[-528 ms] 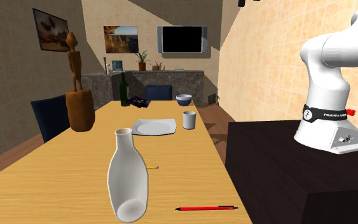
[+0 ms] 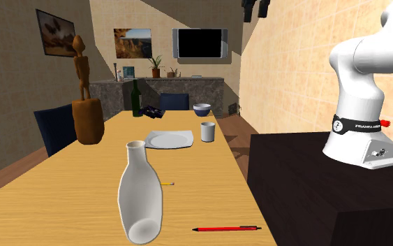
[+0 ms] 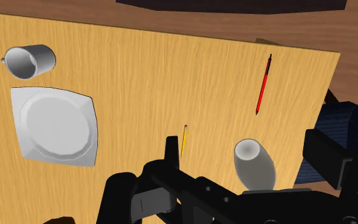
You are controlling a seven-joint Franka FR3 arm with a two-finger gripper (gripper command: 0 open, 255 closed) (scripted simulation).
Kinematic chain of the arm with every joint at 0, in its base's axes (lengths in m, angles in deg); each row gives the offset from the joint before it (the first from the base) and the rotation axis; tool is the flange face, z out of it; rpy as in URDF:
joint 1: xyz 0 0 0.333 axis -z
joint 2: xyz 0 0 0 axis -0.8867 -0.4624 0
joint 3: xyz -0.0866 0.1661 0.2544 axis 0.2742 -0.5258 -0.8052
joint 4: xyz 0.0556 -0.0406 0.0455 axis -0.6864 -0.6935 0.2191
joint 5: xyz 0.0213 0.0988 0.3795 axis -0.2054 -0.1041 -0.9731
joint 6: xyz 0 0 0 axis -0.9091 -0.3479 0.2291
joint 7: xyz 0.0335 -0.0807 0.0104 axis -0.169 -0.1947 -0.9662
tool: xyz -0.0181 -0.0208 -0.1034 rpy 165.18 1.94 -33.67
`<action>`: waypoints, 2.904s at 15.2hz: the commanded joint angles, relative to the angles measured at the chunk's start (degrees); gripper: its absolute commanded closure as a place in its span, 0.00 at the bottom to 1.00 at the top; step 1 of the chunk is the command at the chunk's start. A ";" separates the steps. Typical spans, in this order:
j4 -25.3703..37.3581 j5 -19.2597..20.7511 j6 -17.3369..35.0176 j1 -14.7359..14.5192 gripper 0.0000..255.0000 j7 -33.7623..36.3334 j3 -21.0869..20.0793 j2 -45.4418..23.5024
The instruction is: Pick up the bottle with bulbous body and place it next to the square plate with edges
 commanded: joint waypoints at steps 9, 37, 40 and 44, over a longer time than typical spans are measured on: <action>2.86 -1.95 13.86 -1.99 0.00 2.95 -2.33 -18.07; 44.87 -1.47 25.54 -7.41 0.00 8.00 -6.00 -74.97; 44.30 -1.37 27.24 -7.44 0.00 8.06 -5.93 -76.10; 43.97 -1.28 28.64 -7.47 0.00 8.12 -5.86 -77.16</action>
